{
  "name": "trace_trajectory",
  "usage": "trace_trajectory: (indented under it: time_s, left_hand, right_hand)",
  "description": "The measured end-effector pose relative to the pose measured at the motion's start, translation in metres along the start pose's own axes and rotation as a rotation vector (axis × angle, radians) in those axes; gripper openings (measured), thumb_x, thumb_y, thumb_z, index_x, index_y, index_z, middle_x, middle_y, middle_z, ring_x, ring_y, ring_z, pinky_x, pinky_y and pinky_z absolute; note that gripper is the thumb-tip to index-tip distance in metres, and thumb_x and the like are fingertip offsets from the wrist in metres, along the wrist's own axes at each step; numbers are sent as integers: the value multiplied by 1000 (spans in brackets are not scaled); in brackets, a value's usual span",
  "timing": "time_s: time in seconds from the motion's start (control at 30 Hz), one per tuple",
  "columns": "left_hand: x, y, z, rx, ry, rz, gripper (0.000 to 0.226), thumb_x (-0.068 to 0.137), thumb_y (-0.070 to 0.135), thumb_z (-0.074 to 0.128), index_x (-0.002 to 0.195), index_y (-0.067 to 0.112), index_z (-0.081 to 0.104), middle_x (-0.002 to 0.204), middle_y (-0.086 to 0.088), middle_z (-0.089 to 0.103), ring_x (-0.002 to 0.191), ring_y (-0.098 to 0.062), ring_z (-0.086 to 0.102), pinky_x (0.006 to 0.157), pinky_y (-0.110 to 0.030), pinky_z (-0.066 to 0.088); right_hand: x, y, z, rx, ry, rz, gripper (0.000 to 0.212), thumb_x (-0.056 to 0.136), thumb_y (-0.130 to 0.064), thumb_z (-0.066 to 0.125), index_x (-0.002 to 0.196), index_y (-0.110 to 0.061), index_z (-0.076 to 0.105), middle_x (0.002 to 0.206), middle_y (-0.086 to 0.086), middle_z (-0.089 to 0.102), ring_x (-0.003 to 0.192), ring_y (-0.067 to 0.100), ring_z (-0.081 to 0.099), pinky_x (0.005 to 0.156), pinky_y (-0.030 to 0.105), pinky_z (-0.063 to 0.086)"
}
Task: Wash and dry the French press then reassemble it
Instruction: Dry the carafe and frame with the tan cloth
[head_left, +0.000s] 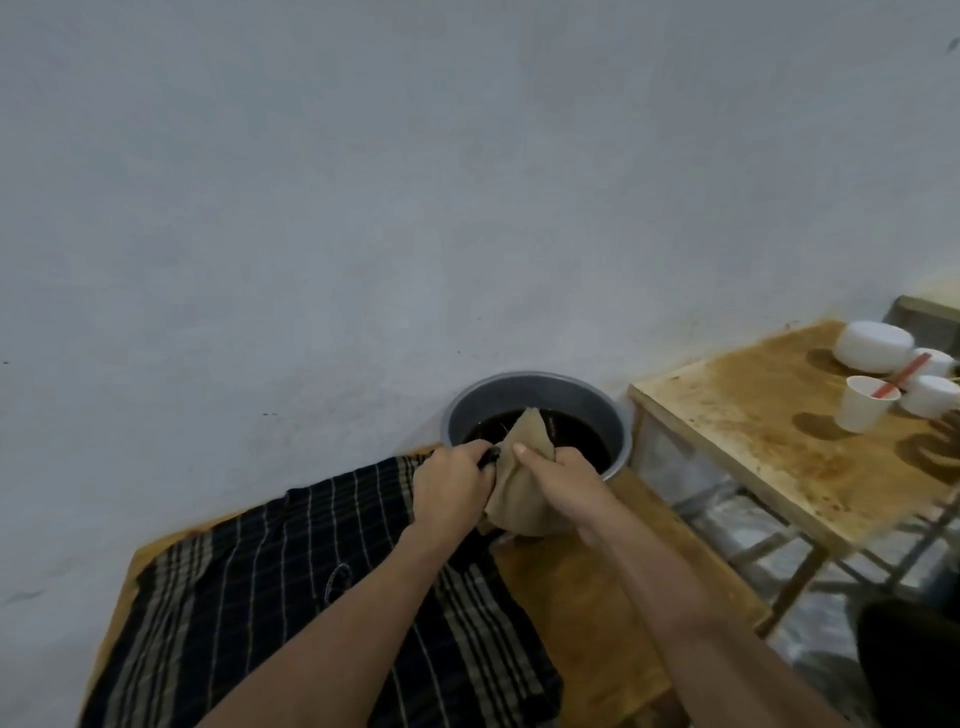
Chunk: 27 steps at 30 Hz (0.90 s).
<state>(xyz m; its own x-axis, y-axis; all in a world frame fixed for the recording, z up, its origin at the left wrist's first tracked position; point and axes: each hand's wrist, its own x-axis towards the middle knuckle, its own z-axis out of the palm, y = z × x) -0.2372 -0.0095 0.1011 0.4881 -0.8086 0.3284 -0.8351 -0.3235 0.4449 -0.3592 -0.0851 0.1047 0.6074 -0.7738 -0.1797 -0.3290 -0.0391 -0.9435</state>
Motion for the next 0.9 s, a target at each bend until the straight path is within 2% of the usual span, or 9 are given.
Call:
trace_trajectory:
  time_s: [0.1,0.2,0.33,0.4,0.5,0.57,0.63,0.77,0.9]
  left_hand:
    - [8,5,-10,-35,-126,-130,32,93,20,54,62,12,61,65,-6,64,63,-24,63,54,-35,51]
    - [16,13,-18,-57,-187,-187,32,88,17,56,58,9,60,61,-9,62,58,-25,60,52,-37,50]
    - [15,25,-16,-11,-169,-182,28,95,22,54,90,3,74,84,-16,71,78,-29,66,61,-37,50]
    - [13,23,-12,37,-179,-204,29,95,25,53,88,4,72,81,-13,67,75,-27,64,55,-29,45]
    - [10,17,-10,39,-242,-269,33,94,30,55,70,7,60,71,-7,60,62,-22,56,49,-26,40]
    - [13,14,-7,-10,-281,-301,38,93,31,56,61,11,54,62,-5,57,53,-19,52,45,-25,38]
    - [21,14,-29,-60,-210,-320,43,93,32,56,55,13,51,54,-3,52,49,-18,49,42,-24,33]
    - [24,14,-44,-222,-267,-341,52,94,44,55,52,14,49,45,0,45,40,-11,40,40,-21,28]
    - [18,15,-53,-311,-349,-426,50,95,28,54,50,14,41,41,1,42,38,-10,38,41,-21,28]
  right_hand:
    - [-5,21,-15,-182,-179,-337,26,85,-51,61,110,-40,60,118,-2,62,110,15,59,96,39,51]
    - [-16,25,-29,-246,-274,-454,15,87,-45,65,97,-34,63,94,-11,70,89,3,67,71,18,53]
    - [-20,10,-18,-2,90,-388,39,88,-53,53,73,-19,66,68,-4,66,65,2,63,54,14,44]
    - [-24,13,-8,132,145,-288,36,93,-45,54,79,-16,70,73,-2,68,70,2,63,56,14,44]
    - [-32,23,0,280,107,-179,33,95,-41,54,94,-12,70,83,-1,68,82,10,63,58,18,43]
    - [-34,28,-6,324,110,-193,27,95,-36,54,90,-14,68,80,-2,66,78,6,62,55,13,44]
    - [-32,9,-11,357,30,-297,21,95,-31,56,89,-15,68,81,-3,67,74,1,62,54,11,45]
    - [-31,0,-30,247,-117,-458,6,89,-20,65,92,-22,69,84,-12,74,81,-1,68,63,13,52]
    - [-28,3,-37,-55,-341,-461,22,81,-32,74,100,-24,67,93,-9,74,89,6,70,70,19,56]
